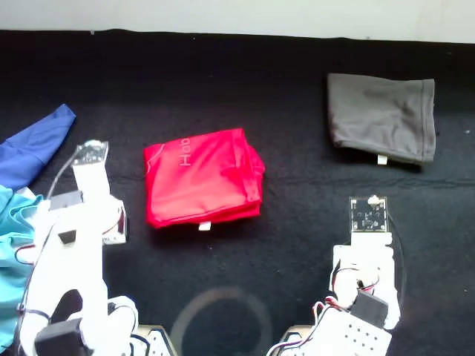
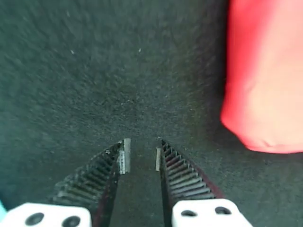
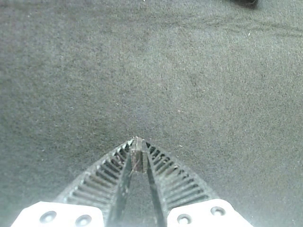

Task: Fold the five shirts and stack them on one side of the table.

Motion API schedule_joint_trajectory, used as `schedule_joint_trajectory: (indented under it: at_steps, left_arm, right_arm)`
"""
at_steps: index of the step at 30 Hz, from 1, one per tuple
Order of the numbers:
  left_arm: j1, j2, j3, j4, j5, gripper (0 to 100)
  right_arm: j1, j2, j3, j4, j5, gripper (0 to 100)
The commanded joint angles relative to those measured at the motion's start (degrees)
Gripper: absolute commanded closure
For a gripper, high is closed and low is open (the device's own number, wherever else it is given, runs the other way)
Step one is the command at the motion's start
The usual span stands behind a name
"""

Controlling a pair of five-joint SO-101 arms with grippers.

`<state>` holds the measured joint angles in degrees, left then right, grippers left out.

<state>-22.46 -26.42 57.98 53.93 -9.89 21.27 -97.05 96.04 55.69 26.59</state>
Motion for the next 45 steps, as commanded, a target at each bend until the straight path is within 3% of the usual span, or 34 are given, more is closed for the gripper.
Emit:
schedule_joint_trajectory:
  at_steps: [1, 4, 13, 18, 22, 27, 30, 33, 39, 45]
  left_arm:
    - [-0.22, 0.22, 4.26, -6.86, -0.44, 89]
    - [-0.04, 0.04, 8.04, -12.31, -0.35, 89]
    - [0.13, -1.01, 8.57, -12.57, -0.35, 89]
    - [0.13, -1.01, 8.66, -12.57, -0.35, 89]
    - [0.13, -1.01, 9.1, -12.57, -0.35, 89]
    - [2.24, -1.01, 9.45, -12.57, -0.35, 89]
    - [2.24, -1.01, 9.45, -12.57, -0.35, 89]
    - [2.24, -1.01, 9.45, -12.57, -0.35, 89]
    - [2.24, -1.01, 9.45, -12.57, -0.35, 89]
    - [1.98, -1.01, 9.45, -12.57, -0.35, 89]
  right_arm:
    - [-0.13, -0.57, 7.25, -0.66, -0.44, 98.9]
    - [-0.13, -0.57, 7.25, -0.66, -0.44, 98.9]
    - [-1.19, -0.22, 1.01, 4.7, -0.44, 98.4]
    - [-10.07, 0.04, -11.82, 12.26, -0.44, 82.9]
    - [-15.96, 0.13, -15.96, 11.03, 1.32, 82.7]
    - [-17.27, 1.71, -23.96, 8.92, 4.13, 82.7]
    - [-17.1, 10.33, -33.1, 9.71, 3.34, 82.7]
    - [-17.89, 23.96, -46.46, 12.53, -2.73, 82.6]
    - [-30.64, 54.02, -73.54, 22.9, -16.79, 82.4]
    - [-40.57, 80.22, -86.29, 23.25, -24.09, 80.4]
